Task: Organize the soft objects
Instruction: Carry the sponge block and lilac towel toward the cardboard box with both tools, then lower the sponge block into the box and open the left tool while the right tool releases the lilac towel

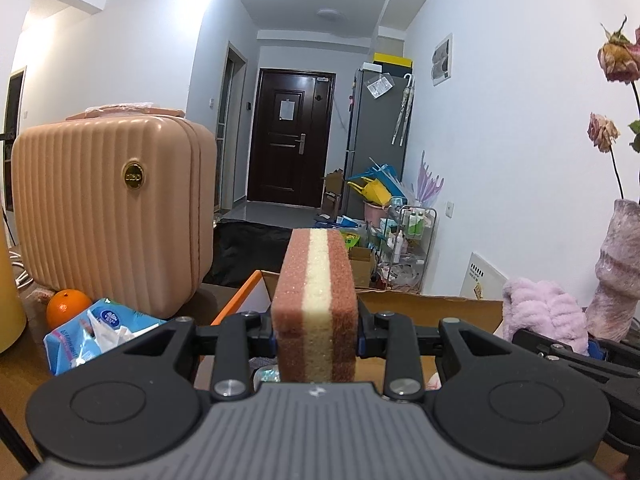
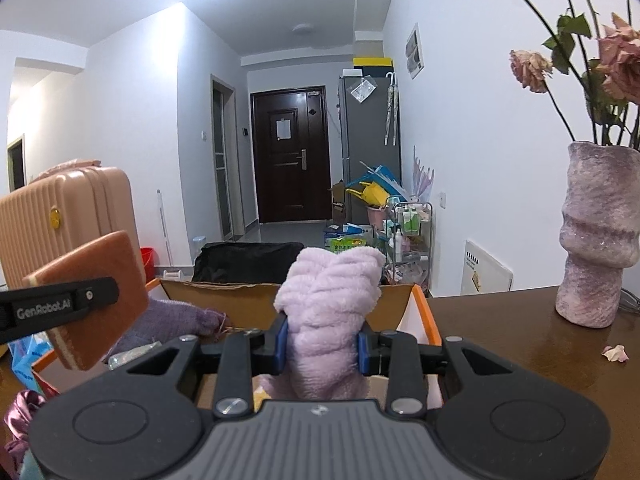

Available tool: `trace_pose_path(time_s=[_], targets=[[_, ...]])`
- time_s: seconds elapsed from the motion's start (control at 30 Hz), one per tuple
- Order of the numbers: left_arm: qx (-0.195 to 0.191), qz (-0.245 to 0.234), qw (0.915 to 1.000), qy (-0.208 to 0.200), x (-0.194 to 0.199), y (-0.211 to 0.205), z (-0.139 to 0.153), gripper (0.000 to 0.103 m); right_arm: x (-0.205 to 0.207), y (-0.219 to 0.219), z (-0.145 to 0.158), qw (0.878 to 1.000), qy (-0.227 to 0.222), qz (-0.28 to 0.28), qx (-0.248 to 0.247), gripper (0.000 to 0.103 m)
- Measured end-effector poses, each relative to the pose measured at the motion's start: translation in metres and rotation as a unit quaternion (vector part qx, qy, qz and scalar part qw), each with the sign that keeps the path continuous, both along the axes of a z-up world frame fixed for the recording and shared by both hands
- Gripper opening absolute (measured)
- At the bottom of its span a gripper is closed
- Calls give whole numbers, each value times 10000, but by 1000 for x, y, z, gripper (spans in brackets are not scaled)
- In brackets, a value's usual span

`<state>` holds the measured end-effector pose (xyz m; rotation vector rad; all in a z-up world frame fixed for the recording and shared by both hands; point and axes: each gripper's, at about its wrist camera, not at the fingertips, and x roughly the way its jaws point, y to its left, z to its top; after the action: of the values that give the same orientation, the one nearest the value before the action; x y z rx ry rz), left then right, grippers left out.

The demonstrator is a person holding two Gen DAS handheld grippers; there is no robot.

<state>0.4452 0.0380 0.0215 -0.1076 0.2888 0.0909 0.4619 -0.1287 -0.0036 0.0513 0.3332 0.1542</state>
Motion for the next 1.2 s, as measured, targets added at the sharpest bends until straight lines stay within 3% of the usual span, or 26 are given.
trace_pose_path(time_s=[0.47, 0.7, 1.07, 1.13, 1.2], targets=[[239, -190, 9995, -98, 3, -10, -3, 32, 14, 4, -8, 9998, 85, 122, -129, 31], [329, -534, 9979, -178, -2, -19, -3, 32, 18, 2, -9, 9998, 115, 136, -89, 31], [341, -685, 9970, 104, 11, -21, -13, 33, 28, 2, -11, 9996, 215, 132, -130, 33], [318, -644, 9974, 114, 11, -19, -13, 44, 29, 2, -11, 9995, 229, 127, -159, 36], [295, -530, 9981, 83, 10, -17, -13, 69, 28, 3, -13, 9995, 233, 114, -182, 43]])
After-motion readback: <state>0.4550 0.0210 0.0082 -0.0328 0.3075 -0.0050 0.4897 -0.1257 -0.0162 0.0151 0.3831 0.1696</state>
